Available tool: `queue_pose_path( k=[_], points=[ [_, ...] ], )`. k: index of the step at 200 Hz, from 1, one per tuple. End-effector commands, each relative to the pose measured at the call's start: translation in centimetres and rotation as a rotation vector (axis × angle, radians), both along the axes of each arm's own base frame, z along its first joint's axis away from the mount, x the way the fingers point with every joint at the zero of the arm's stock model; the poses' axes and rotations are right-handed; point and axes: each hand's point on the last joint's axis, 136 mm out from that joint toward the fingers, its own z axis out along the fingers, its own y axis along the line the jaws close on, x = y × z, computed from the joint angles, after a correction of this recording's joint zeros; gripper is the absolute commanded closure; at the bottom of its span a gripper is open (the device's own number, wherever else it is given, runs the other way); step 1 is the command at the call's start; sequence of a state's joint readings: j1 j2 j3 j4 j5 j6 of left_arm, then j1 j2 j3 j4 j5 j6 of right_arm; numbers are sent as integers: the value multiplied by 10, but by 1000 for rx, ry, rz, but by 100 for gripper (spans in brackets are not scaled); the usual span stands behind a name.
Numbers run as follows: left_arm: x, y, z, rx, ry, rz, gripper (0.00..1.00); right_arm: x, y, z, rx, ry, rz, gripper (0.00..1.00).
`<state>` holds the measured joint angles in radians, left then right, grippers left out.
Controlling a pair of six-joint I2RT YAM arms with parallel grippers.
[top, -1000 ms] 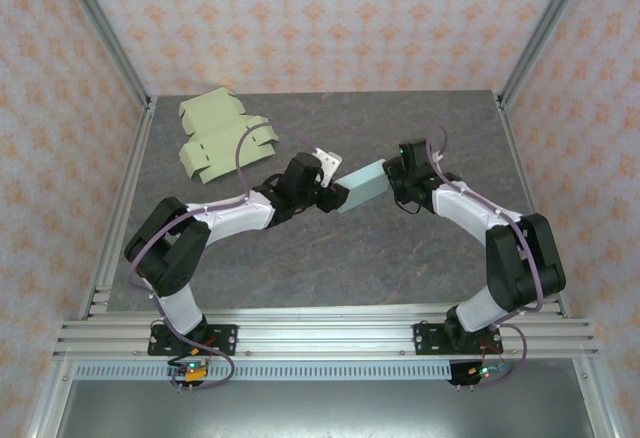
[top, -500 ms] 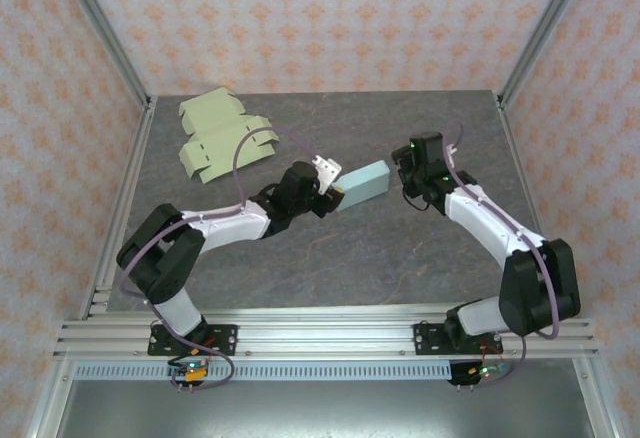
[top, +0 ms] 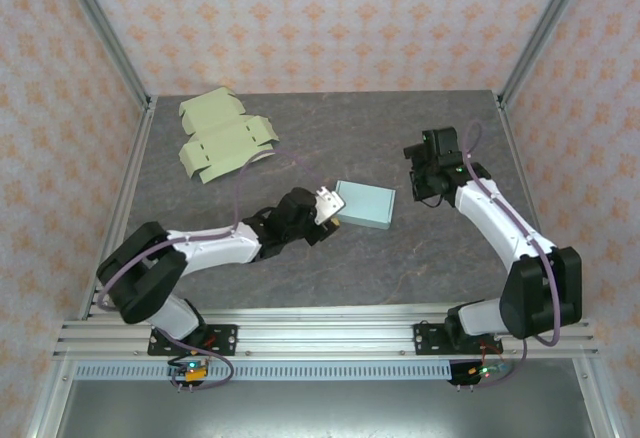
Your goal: Fold the paper box
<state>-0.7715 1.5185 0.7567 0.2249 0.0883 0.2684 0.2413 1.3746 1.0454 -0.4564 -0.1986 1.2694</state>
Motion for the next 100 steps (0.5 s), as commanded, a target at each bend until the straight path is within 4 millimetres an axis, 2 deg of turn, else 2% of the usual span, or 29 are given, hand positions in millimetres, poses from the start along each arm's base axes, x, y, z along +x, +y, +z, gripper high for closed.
queue_pose_path(
  k=[1, 18, 34, 55, 77, 100],
  points=[
    [19, 15, 41, -68, -16, 114, 43, -21, 12, -35, -7, 150, 126, 18],
    [39, 37, 41, -214, 147, 266, 42, -38, 27, -60, -30, 281, 330, 13],
    [48, 37, 31, -370, 319, 294, 41, -48, 28, -79, -127, 340, 515, 12],
    [46, 21, 11, -415, 469, 272, 44, -52, 28, -95, -211, 323, 691, 12],
    [44, 1, -6, -506, 590, 256, 43, -49, 52, -103, -123, 230, 768, 15],
    [49, -16, -25, -533, 703, 248, 42, -35, 70, -103, -39, 116, 771, 17]
  ],
)
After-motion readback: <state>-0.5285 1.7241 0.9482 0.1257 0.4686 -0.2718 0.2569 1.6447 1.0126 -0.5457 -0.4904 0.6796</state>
